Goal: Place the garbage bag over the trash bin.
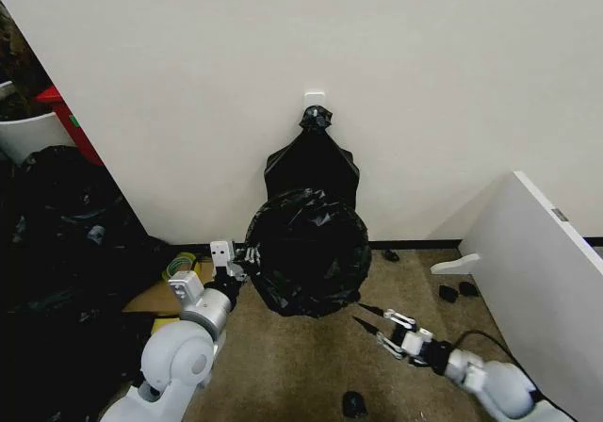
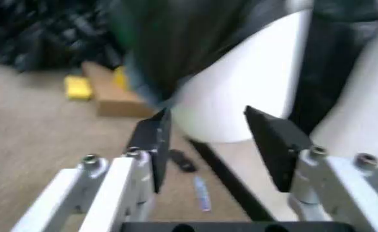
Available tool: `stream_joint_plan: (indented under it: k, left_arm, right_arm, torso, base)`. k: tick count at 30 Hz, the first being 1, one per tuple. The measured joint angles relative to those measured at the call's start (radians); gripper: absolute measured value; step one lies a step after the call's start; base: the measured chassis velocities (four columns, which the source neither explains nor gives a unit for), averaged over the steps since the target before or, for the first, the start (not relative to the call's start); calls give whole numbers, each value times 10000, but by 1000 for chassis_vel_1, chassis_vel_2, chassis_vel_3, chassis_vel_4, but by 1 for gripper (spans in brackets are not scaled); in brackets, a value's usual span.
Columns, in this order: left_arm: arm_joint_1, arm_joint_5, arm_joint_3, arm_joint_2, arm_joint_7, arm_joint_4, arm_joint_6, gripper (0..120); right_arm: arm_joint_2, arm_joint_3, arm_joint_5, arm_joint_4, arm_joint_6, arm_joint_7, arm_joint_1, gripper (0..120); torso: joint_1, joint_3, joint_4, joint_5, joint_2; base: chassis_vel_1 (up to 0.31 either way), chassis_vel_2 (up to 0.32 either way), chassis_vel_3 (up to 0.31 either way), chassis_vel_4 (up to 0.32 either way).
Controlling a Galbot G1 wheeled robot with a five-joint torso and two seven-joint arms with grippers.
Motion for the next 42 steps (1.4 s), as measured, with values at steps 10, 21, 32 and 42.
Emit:
stream_joint_plan:
  k: [10, 21, 32, 42]
  left_arm:
    - [252, 1511, 174, -182, 341, 587, -1326, 0]
    - [69, 2556, 566, -573, 903, 1526, -3555, 0]
    - [89, 3333, 1579, -984, 904, 2125, -4149, 0]
    - [221, 4348, 2222, -1273, 743, 2464, -4571, 0]
  right_arm:
    - [-210, -400, 414, 3891, -2141, 5121, -1169, 73]
    - [-1122, -3497, 1435, 8394, -6432, 10108, -1493, 30]
    - [-1599, -5122, 3629, 9213, -9939, 13089, 334, 0]
    - [-364, -6997, 3610, 7578, -11894, 15283, 2538, 0]
  torso:
    - [0, 0, 5, -5, 0]
    - [0, -1, 2, -3, 1]
    - [0, 0, -1, -2, 0]
    - [0, 1, 1, -2, 0]
  base:
    - [0, 0, 0, 0]
    - [0, 0, 0, 0]
    - [0, 0, 0, 0]
    - [0, 0, 0, 0]
